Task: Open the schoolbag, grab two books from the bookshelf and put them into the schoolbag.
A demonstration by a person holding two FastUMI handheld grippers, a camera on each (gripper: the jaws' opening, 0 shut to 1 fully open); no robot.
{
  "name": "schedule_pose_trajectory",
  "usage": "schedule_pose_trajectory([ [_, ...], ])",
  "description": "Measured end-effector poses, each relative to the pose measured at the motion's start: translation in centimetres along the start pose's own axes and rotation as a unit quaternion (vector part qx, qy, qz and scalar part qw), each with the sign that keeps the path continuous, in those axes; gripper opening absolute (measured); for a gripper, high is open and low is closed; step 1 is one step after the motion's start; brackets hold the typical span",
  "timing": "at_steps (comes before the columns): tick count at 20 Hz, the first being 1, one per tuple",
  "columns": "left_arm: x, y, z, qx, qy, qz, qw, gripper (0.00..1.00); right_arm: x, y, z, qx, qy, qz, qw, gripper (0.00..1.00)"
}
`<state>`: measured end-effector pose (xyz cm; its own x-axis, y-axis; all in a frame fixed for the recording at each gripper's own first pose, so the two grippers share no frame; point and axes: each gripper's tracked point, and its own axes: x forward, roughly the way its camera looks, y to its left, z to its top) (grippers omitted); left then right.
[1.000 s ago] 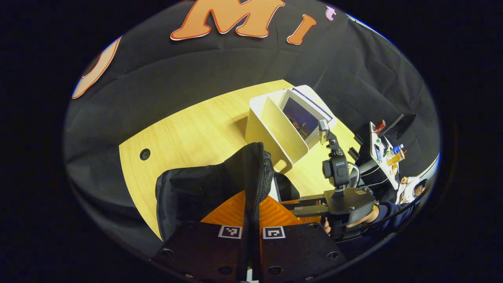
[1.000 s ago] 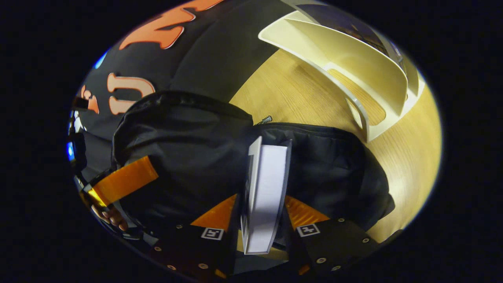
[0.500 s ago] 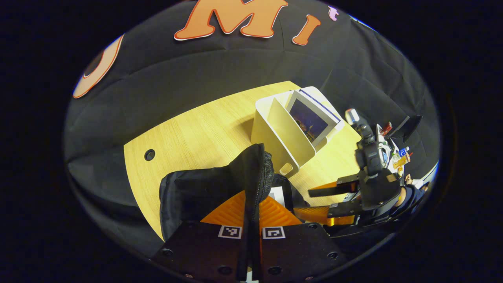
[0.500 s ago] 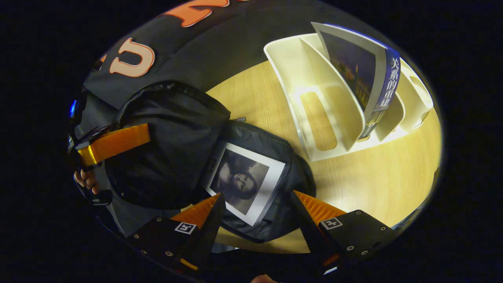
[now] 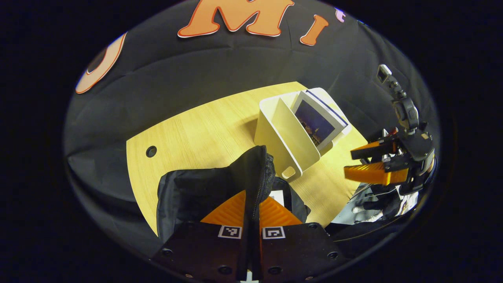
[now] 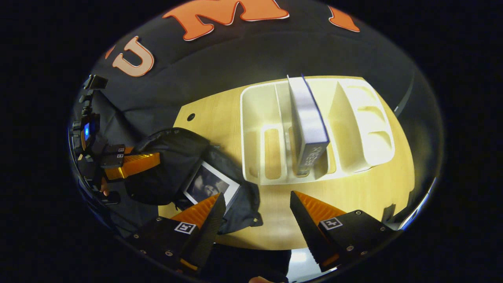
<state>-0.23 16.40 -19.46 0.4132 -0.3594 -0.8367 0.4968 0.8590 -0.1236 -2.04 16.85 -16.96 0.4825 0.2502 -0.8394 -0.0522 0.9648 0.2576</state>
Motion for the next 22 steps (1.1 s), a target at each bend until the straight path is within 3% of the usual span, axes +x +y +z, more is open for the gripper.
schedule_pose_trajectory([
  [9, 0.3, 0.3, -0.3, -0.030, 0.002, 0.026, 0.999, 0.05, -2.9, -5.4, 9.2, -0.080, -0.008, -0.044, 0.996, 0.99],
  [18, 0.6, 1.4, -1.0, -0.079, 0.000, 0.053, 0.995, 0.05, 2.9, -5.7, 11.7, -0.099, 0.065, -0.032, 0.992, 0.97],
  [22, 0.6, 1.6, -1.2, -0.094, 0.002, 0.064, 0.993, 0.05, 5.7, -6.2, 12.2, -0.094, 0.089, -0.035, 0.991, 0.91],
])
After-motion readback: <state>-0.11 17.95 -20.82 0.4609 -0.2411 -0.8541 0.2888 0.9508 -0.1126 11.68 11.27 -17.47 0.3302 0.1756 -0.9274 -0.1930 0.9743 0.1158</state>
